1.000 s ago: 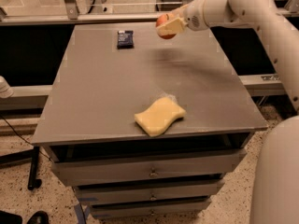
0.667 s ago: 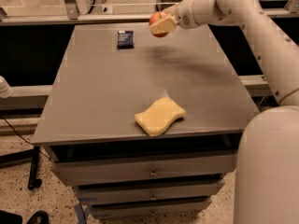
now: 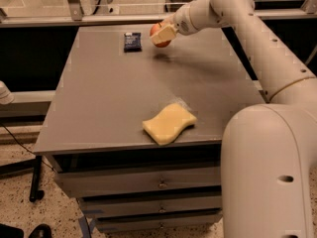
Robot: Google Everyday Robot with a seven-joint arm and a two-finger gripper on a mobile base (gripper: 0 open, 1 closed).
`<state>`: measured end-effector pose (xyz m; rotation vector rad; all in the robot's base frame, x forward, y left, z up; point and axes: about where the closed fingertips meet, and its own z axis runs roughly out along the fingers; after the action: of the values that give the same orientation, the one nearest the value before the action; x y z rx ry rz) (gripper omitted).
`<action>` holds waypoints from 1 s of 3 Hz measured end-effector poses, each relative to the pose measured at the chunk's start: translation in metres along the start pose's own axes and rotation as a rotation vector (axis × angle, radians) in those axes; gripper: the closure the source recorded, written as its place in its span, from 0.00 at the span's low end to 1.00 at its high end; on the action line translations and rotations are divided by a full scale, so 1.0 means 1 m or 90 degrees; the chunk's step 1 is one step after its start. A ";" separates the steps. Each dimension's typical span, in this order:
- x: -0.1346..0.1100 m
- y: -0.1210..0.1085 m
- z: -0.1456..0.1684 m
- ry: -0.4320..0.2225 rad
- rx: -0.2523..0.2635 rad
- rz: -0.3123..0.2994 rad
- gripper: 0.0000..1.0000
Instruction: Move apple near rxbar blueberry
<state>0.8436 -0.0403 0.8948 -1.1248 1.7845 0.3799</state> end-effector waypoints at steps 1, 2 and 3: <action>0.002 0.002 0.019 0.007 -0.017 0.000 1.00; 0.000 0.007 0.034 0.005 -0.037 0.004 1.00; 0.003 0.011 0.041 0.013 -0.054 0.009 0.83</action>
Offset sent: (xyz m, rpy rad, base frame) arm 0.0268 0.0317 -0.0159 0.0165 0.0527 0.0635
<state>0.8568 -0.0082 0.8698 -1.1796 1.8089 0.4567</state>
